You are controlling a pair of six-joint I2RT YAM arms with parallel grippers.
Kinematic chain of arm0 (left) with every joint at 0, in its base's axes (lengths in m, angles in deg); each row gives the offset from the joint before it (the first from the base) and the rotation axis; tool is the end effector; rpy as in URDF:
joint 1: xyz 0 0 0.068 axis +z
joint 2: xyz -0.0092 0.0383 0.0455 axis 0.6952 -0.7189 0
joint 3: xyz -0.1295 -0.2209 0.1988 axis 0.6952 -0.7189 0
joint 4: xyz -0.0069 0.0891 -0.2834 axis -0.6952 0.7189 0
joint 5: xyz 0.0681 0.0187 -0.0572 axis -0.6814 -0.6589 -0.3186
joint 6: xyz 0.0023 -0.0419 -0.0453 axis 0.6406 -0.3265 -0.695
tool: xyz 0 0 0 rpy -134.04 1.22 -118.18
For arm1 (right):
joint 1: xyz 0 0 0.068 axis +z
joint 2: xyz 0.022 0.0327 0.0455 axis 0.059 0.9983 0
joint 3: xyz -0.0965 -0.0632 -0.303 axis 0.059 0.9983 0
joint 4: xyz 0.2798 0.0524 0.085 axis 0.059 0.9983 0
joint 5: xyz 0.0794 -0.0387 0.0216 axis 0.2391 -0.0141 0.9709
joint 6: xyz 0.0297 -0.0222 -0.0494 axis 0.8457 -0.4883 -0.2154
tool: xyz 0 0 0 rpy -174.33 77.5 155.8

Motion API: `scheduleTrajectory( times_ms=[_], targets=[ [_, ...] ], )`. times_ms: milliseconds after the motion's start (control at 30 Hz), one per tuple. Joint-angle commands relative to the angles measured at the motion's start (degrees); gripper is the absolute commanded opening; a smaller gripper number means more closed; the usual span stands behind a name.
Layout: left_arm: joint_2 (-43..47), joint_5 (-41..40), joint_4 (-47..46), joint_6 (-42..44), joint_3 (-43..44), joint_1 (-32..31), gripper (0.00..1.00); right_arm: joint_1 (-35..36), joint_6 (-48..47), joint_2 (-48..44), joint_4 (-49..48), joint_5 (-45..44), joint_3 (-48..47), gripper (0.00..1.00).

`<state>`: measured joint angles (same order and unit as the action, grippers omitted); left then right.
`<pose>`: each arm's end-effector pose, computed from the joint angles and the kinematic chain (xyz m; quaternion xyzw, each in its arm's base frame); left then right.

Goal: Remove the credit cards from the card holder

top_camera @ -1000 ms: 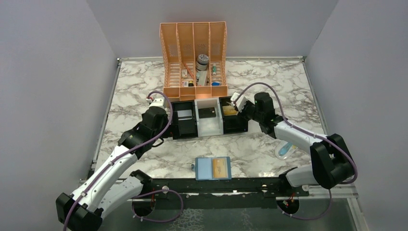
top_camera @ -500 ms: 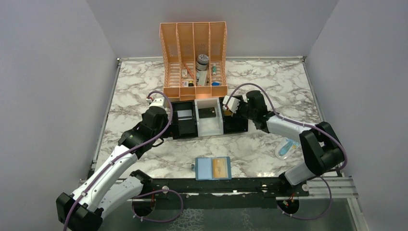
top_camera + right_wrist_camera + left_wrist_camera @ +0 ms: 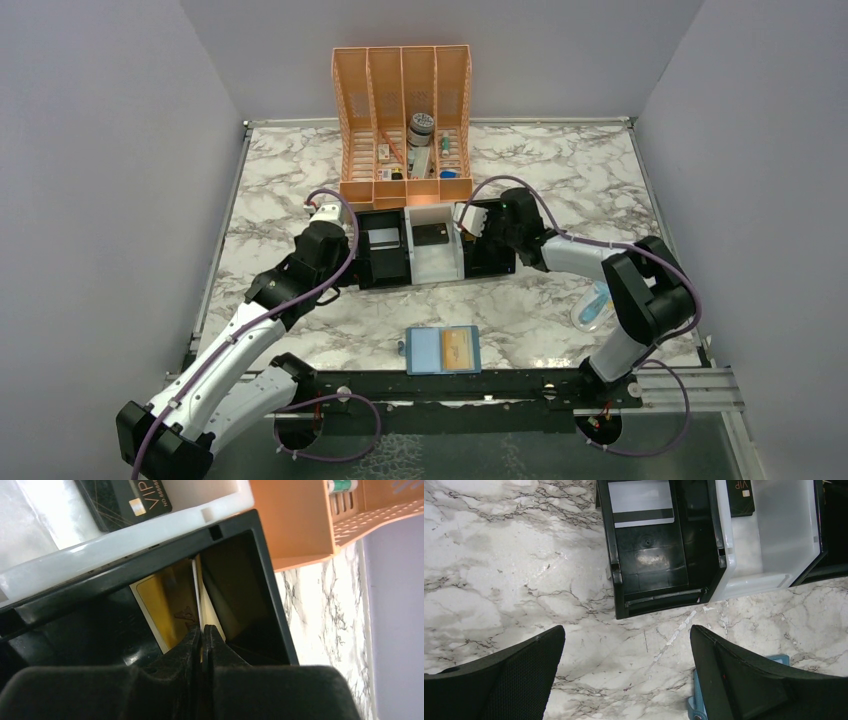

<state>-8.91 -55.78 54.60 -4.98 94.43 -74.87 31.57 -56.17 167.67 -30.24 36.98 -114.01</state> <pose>0.1642 -0.0857 0.3052 -0.0374 0.9028 -0.1209 0.4110 0.3247 0.1841 0.1846 -0.6028 0.6587 -0.0040 0.4503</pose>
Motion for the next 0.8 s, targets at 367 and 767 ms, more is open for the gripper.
scheduleTrajectory(
  times_ms=[367, 767],
  targets=[
    [0.9, 0.18, 0.21, 0.54, -0.59, 0.22, 0.99, 1.34, -2.0, 0.25, 1.51, -0.74, -1.26, 0.45],
    [1.02, 0.57, 0.03, 0.64, -0.69, 0.24, 0.99, 1.35, 11.37, -7.84, -8.46, 0.32, 2.13, 0.49]
  ],
)
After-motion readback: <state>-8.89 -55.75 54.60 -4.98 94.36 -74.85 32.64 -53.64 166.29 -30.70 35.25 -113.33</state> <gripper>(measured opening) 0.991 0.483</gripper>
